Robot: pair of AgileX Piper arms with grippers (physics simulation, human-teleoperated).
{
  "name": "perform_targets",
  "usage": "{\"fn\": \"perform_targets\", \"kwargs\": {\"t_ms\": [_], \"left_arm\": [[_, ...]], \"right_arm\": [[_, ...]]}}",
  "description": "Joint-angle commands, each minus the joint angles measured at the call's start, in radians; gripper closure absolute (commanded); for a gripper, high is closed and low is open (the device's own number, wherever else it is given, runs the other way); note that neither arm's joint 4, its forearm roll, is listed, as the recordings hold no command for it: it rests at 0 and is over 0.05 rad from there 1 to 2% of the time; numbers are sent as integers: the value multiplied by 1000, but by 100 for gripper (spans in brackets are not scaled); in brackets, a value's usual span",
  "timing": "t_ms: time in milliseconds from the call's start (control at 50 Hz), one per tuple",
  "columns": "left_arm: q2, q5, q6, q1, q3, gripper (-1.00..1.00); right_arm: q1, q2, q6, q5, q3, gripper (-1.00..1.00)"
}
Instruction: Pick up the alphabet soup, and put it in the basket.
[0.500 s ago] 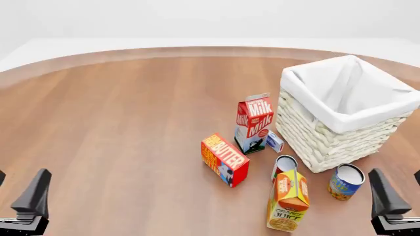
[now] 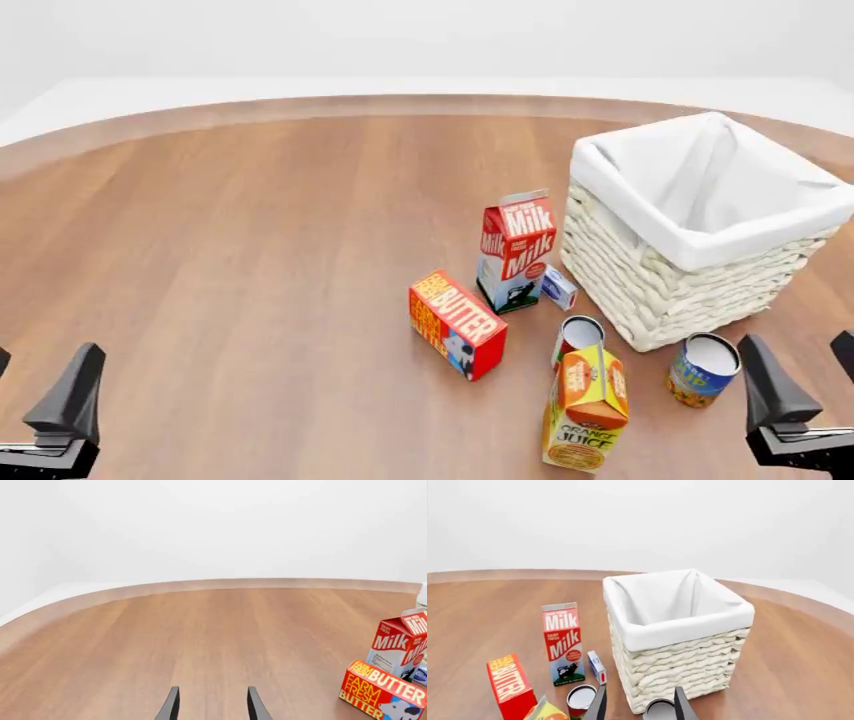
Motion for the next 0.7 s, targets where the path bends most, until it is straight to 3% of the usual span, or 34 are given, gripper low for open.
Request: {"fn": "perform_targets", "kwargs": {"t_ms": [20,700], "left_arm": [[0,0,0,0,0,-100],[0,0,0,0,0,-100]], "right_arm": [[17,67,-22,-9,-31,-100],[-14,168,-80,83,-91,-100]]}}
